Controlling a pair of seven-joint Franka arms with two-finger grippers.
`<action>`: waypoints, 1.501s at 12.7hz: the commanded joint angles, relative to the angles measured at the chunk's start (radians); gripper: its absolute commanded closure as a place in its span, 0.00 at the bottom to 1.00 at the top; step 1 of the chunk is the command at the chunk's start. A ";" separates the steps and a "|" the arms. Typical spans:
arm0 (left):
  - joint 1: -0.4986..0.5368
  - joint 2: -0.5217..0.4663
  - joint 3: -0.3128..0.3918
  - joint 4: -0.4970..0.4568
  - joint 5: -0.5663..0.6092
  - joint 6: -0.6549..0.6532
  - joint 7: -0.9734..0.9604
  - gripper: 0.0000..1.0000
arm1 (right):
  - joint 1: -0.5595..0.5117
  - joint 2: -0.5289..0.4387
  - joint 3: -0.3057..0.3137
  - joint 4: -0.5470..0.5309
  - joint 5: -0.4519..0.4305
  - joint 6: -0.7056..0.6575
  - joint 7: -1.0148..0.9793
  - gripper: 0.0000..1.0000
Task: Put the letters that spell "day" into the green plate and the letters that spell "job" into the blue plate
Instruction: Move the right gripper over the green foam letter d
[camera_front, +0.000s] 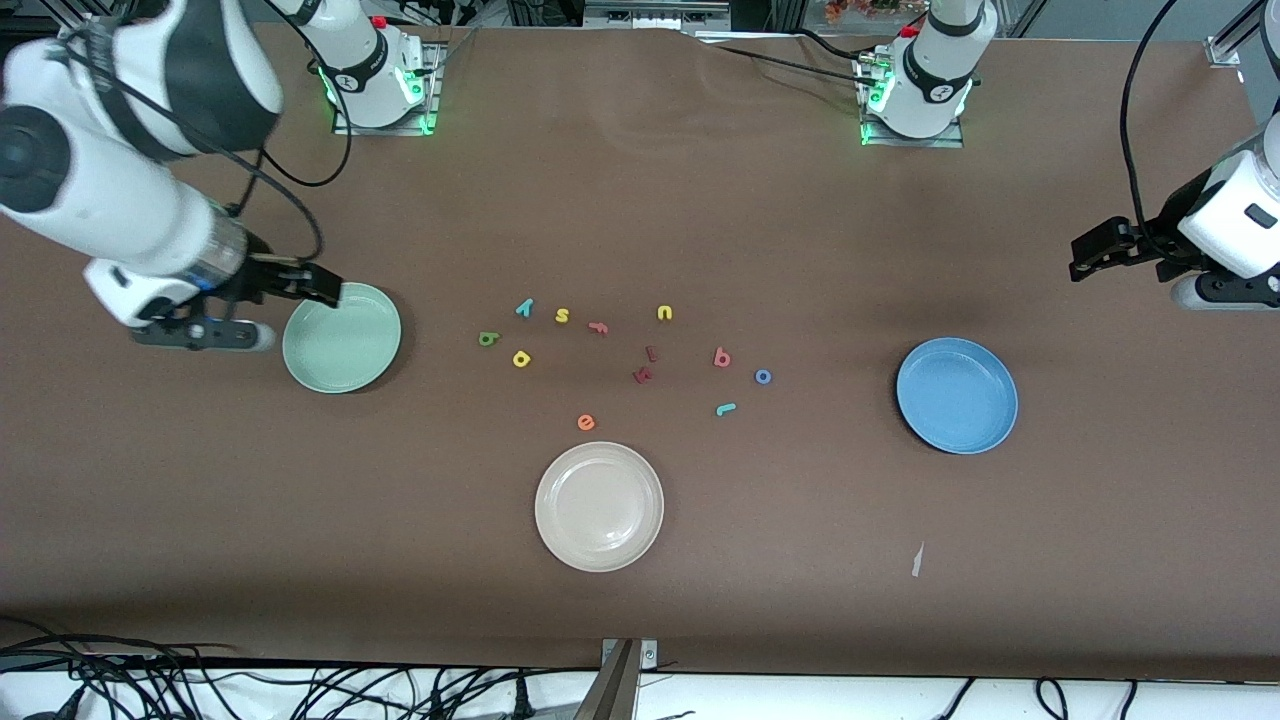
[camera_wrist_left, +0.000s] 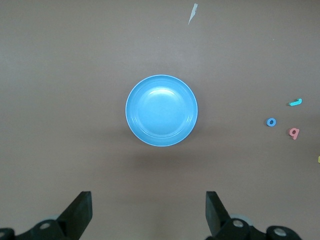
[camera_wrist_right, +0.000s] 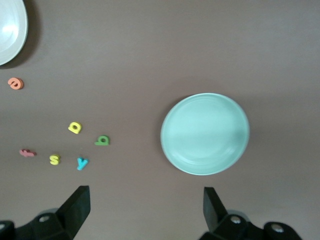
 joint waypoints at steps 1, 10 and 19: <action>0.003 -0.007 0.005 0.001 -0.023 -0.013 0.027 0.00 | 0.078 0.033 -0.004 -0.069 -0.011 0.108 0.158 0.00; 0.003 -0.007 0.005 0.001 -0.022 -0.013 0.027 0.00 | 0.177 0.083 -0.004 -0.520 -0.051 0.743 0.585 0.00; 0.003 -0.007 0.004 0.001 -0.014 -0.014 0.027 0.00 | 0.227 0.238 -0.012 -0.484 -0.053 0.841 0.794 0.27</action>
